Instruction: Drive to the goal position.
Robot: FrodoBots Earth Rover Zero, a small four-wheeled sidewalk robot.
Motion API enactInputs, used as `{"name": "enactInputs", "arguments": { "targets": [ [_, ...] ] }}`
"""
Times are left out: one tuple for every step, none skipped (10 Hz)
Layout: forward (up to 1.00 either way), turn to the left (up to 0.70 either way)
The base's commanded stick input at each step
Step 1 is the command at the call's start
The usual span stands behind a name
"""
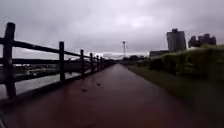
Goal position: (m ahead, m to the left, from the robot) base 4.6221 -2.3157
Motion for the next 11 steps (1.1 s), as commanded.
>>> {"name": "enactInputs", "arguments": {
  "targets": [
    [1.0,0.0],
    [1.0,0.0],
    [1.0,0.0],
    [0.23,0.0],
    [0.0,0.0],
    [0.0,0.0],
    [0.0,0.0],
    [0.0,0.0],
    [0.0,0.0],
    [0.0,0.0],
    [0.0,0.0]
  ]
}}
